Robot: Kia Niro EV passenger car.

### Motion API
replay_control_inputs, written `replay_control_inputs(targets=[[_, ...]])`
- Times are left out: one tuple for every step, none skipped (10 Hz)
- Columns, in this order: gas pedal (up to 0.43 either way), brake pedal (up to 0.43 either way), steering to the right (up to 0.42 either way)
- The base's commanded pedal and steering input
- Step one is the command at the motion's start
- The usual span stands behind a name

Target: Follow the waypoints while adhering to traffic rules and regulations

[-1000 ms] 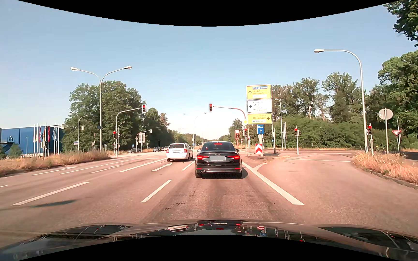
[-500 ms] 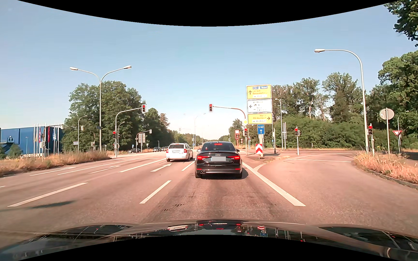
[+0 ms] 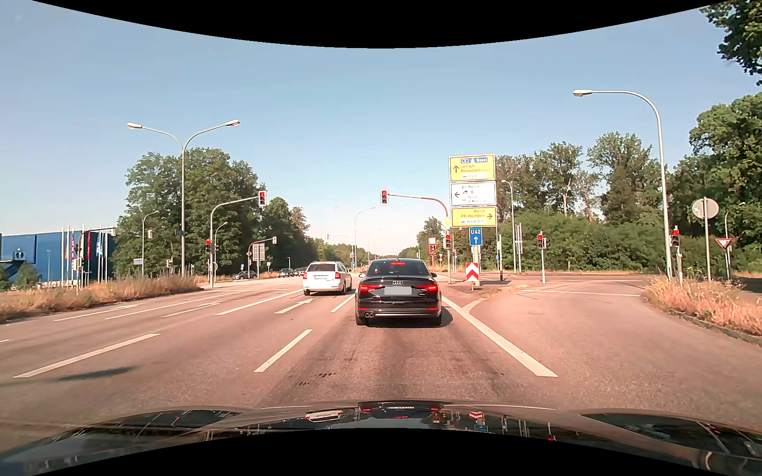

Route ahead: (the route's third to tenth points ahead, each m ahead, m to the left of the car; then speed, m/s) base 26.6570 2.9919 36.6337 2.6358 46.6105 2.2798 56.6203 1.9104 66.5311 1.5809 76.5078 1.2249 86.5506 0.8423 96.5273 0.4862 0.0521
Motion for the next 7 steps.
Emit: replay_control_inputs(targets=[[0.000, 0.134, 0.000], [0.000, 0.140, 0.000], [0.000, 0.140, 0.000], [0.000, 0.140, 0.000], [0.000, 0.134, 0.000], [0.000, 0.140, 0.000], [0.000, 0.140, 0.000]])
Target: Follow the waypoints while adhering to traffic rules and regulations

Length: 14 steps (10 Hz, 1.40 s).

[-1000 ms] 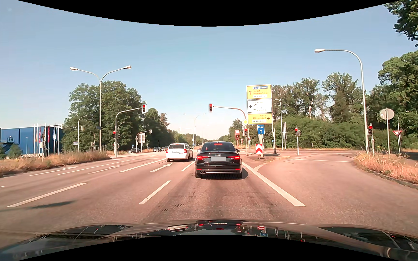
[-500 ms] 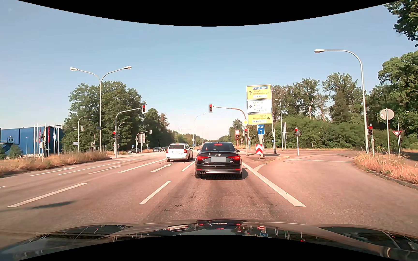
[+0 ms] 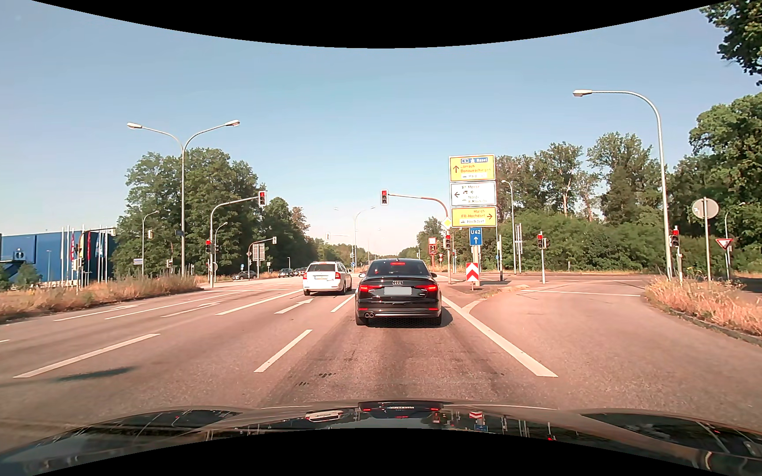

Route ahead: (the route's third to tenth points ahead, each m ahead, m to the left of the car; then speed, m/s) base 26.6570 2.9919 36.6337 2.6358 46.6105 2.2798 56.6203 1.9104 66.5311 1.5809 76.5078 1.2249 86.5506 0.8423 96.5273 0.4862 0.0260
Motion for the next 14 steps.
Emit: replay_control_inputs(targets=[[0.000, 0.140, 0.000], [0.000, 0.140, 0.000], [0.000, 0.140, 0.000], [0.000, 0.140, 0.000], [0.000, 0.140, 0.000], [0.000, 0.140, 0.000], [0.000, 0.140, 0.000], [0.000, 0.140, 0.000], [0.000, 0.140, 0.000], [0.000, 0.140, 0.000], [0.000, 0.140, 0.000], [0.000, 0.140, 0.000], [0.000, 0.140, 0.000], [0.000, 0.140, 0.000]])
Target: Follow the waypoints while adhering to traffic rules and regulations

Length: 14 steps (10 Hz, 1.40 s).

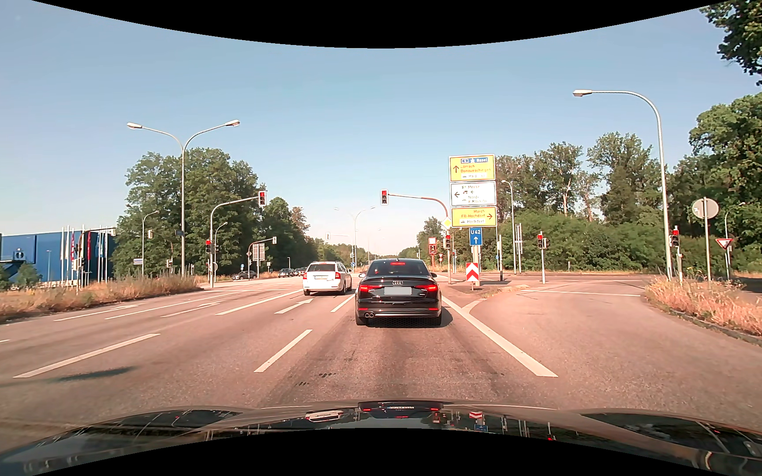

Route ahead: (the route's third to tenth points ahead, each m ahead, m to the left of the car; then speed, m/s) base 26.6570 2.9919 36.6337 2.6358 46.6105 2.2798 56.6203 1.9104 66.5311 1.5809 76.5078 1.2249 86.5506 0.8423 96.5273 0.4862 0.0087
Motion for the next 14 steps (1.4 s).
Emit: replay_control_inputs(targets=[[0.000, 0.140, 0.000], [0.000, 0.140, 0.000], [0.000, 0.140, 0.000], [0.000, 0.140, 0.000], [0.000, 0.140, 0.000], [0.000, 0.140, 0.000], [0.000, 0.140, 0.000], [0.000, 0.140, 0.000], [0.000, 0.140, 0.000], [0.000, 0.140, 0.000], [0.000, 0.140, 0.000], [0.000, 0.140, 0.000], [0.000, 0.140, 0.000], [0.000, 0.140, 0.000]])
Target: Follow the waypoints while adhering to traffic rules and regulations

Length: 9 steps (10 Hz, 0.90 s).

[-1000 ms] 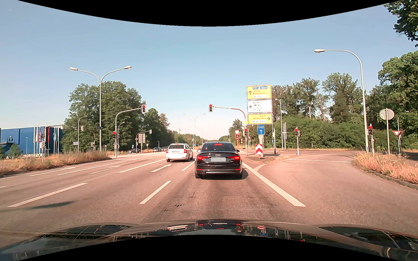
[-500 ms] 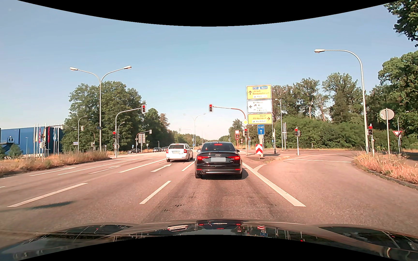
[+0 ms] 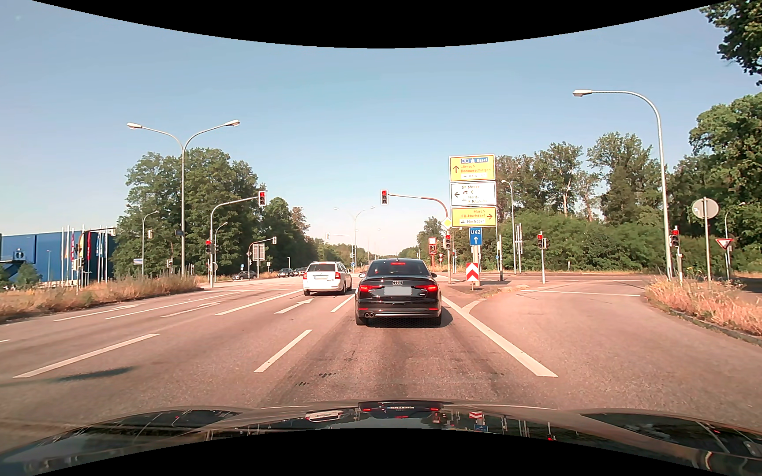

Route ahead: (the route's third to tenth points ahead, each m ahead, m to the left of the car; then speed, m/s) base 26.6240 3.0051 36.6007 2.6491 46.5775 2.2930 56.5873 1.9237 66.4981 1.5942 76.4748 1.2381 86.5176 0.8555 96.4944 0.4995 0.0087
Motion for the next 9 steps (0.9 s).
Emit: replay_control_inputs(targets=[[0.000, 0.140, 0.000], [0.000, 0.140, 0.000], [0.000, 0.140, 0.000], [0.000, 0.140, 0.000], [0.000, 0.140, 0.000], [0.000, 0.140, 0.000], [0.000, 0.140, 0.000], [0.000, 0.140, 0.000], [0.000, 0.140, 0.000]])
